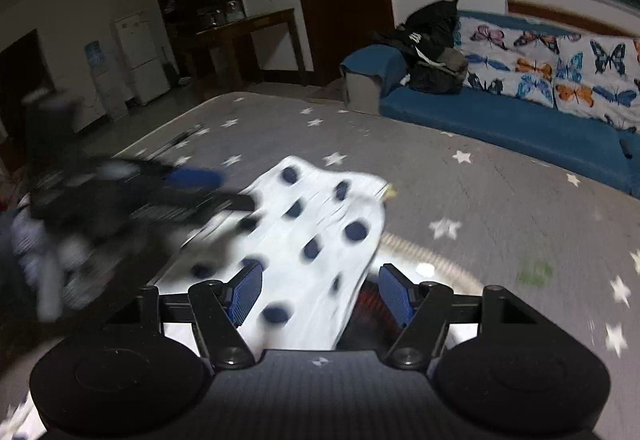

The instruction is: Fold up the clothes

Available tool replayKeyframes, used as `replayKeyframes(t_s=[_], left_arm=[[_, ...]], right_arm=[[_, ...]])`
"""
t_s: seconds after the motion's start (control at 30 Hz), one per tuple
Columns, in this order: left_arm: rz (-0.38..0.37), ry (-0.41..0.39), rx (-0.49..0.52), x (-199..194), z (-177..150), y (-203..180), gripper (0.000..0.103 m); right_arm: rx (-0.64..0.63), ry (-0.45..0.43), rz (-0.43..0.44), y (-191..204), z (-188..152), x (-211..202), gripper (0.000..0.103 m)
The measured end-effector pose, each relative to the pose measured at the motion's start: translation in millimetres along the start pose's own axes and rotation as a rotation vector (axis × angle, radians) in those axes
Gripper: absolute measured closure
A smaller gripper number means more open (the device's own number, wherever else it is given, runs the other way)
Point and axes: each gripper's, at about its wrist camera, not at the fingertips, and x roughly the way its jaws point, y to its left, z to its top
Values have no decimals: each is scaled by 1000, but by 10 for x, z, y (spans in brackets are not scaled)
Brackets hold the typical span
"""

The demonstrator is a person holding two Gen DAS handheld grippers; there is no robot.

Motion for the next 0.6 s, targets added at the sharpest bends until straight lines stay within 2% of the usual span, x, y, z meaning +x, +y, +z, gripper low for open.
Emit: replayKeyframes(t_s=[0.23, 0.43, 0.5, 0.57, 0.6], left_arm=[[-2, -12, -42, -168, -89, 94, 22], [12, -20, -68, -292, -150, 161, 10], [17, -23, -79, -325, -169, 198, 10], [22, -21, -91, -341, -186, 215, 5], [24, -20, -97, -348, -195, 220, 4]], right_arm=[[49, 26, 11, -227, 240, 605, 38], [37, 0, 13, -231, 283, 801, 42], [30, -6, 10, -209, 298, 844, 49], [27, -7, 5, -185, 310, 866, 67], [27, -7, 5, -179, 315, 873, 69]])
